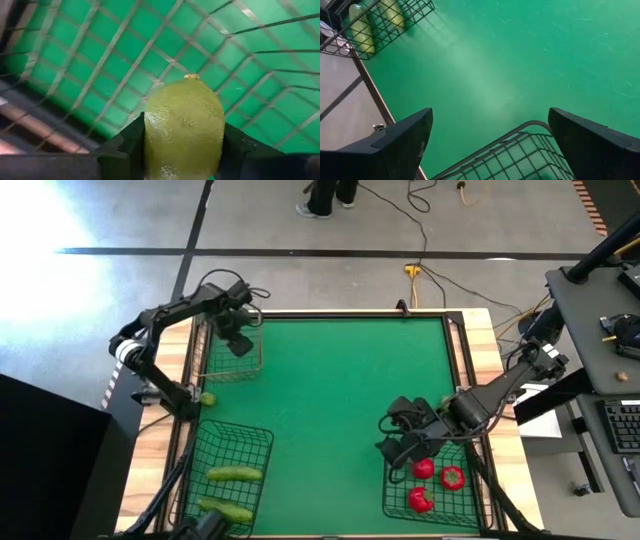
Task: Sort produce into baskets
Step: Put the center lime into the top left wire basket, then put the right lemon into the top left wire basket
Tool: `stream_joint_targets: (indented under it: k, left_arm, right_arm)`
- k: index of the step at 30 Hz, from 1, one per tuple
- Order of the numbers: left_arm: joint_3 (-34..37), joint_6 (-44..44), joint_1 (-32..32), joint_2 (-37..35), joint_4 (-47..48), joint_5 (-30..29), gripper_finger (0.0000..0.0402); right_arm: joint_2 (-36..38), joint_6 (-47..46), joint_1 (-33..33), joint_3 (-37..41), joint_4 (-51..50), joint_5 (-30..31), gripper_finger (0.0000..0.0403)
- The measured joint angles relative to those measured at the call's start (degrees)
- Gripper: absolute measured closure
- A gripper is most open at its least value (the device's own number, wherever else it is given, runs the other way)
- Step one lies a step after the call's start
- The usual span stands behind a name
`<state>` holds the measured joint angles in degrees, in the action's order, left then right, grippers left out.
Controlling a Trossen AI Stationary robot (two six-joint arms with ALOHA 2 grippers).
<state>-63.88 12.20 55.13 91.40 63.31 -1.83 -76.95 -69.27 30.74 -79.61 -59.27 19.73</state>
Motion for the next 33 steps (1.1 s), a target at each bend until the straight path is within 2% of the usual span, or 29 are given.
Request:
stream_joint_targets:
  k: [4, 9, 12, 21, 27, 30, 33]
  left_arm:
    - [0.0, -0.19, -0.06, 2.05, -0.53, 0.95, 0.0259]
    - [0.0, -0.93, -0.04, 3.01, -1.82, -1.21, 0.0205]
    - [0.07, -0.82, -0.04, 2.95, -1.82, -1.65, 0.0186]
    - [0.23, -1.0, 0.01, -0.65, -1.69, -0.17, 0.0176]
    - [0.09, -2.77, 0.01, -11.12, -1.49, 2.9, 0.0147]
    - [0.09, -5.61, -0.07, -17.81, -1.9, 5.89, 0.0118]
    - [0.34, -9.04, -0.73, -24.28, -2.41, 11.35, 0.009]
  right_arm:
    - [-0.37, -0.62, 0.0, 0.02, 0.04, 0.37, 0.0014]
    - [-1.55, -0.29, 0.0, 0.04, 0.02, 0.85, 0.0014]
    - [-2.19, -0.22, -0.02, 0.04, 0.03, 0.89, 0.0014]
    - [-2.02, 4.07, -2.47, -2.02, -1.32, 1.33, 0.0014]
    - [-1.86, 9.4, -11.07, -6.06, -13.95, 1.35, 0.0014]
    - [-1.64, 14.76, -17.97, -5.73, -20.21, -0.5, 0.0014]
    - [-1.55, 21.41, -26.26, -3.03, -25.24, -3.84, 0.0014]
